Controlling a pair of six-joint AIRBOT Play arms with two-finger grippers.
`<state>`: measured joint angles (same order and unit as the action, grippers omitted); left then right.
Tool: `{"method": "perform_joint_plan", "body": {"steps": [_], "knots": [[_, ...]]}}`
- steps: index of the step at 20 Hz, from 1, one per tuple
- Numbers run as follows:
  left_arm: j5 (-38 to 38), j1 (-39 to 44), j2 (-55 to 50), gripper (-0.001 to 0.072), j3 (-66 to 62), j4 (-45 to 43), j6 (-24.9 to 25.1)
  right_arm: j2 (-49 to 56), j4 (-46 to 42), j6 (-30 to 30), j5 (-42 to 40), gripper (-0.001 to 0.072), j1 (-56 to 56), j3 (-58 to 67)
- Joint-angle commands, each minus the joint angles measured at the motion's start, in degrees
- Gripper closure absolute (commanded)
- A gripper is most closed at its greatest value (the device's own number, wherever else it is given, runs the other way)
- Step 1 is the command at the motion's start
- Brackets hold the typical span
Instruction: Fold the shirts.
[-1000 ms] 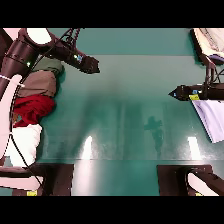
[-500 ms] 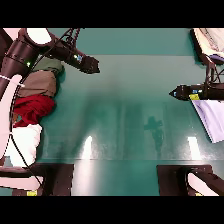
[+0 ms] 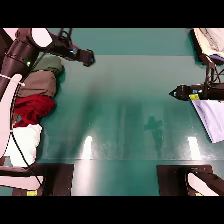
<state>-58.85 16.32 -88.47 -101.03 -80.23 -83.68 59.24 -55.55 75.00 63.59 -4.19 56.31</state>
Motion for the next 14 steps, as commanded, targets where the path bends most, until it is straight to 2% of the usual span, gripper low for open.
{"method": "perform_joint_plan", "body": {"steps": [1, 7, 14], "knots": [[7.0, -5.5, -2.7, -0.0006, 0.0, -17.3, -7.0, 0.0, 0.0, 0.0, 0.3, 0.0693, -0.1, 0.0], [11.2, -17.5, -13.0, -0.0006, 0.0, -17.1, -7.0, 0.0, 0.1, 0.0, 1.5, 0.0693, -0.1, 0.0], [16.3, -21.0, -20.5, -0.0005, -0.1, -17.1, -6.8, 0.0, 0.1, 0.0, 1.4, 0.0693, -0.1, 0.0]]}}
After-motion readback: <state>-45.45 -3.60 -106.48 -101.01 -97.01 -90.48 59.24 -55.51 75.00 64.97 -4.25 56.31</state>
